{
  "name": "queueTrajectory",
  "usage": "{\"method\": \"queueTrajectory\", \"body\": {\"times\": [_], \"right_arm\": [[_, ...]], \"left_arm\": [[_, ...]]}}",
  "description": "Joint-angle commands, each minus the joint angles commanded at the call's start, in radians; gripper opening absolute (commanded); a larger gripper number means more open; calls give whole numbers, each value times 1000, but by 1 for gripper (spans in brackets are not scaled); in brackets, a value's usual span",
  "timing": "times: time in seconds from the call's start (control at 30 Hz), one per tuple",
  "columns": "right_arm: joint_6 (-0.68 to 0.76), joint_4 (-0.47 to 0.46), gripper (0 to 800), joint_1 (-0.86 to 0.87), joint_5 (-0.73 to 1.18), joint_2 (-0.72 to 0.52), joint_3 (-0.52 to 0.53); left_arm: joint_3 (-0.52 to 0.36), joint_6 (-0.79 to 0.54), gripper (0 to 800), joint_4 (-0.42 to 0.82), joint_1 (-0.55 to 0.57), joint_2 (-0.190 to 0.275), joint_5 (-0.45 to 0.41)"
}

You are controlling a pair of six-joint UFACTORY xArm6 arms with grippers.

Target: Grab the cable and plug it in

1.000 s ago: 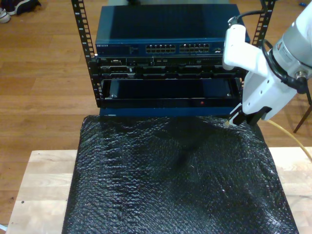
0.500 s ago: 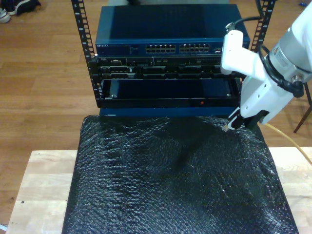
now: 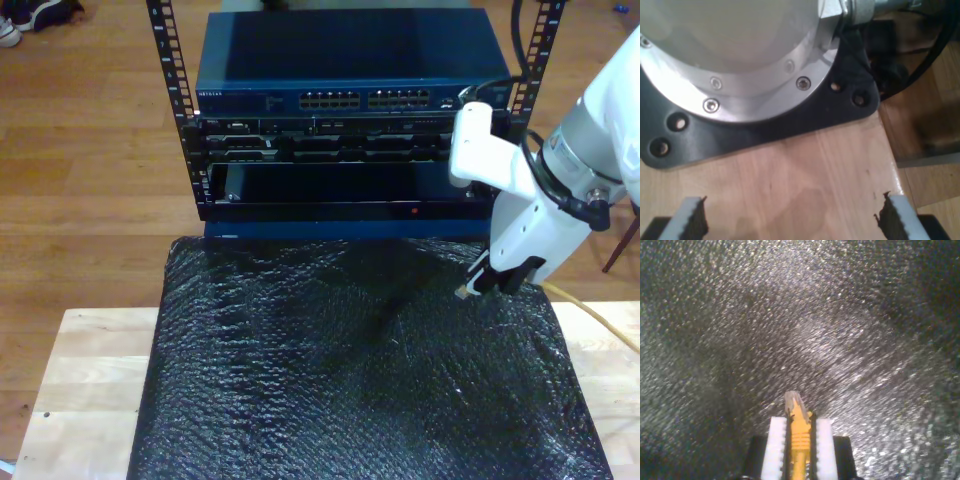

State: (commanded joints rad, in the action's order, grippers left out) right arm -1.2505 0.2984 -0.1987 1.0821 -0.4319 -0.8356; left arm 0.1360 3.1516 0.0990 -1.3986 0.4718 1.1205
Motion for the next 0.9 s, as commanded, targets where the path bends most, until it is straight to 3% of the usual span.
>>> {"method": "queueTrajectory", "body": {"times": [0.4,0.6,0.9], "right_arm": [[-37,-100,0,-75,-354,49,41],[-31,-265,0,-103,-649,69,149],[-28,-302,0,-101,-833,130,137]], "left_arm": [[0,0,800,0,0,2,0],[0,0,800,0,0,0,0],[0,0,800,0,0,2,0]]}}
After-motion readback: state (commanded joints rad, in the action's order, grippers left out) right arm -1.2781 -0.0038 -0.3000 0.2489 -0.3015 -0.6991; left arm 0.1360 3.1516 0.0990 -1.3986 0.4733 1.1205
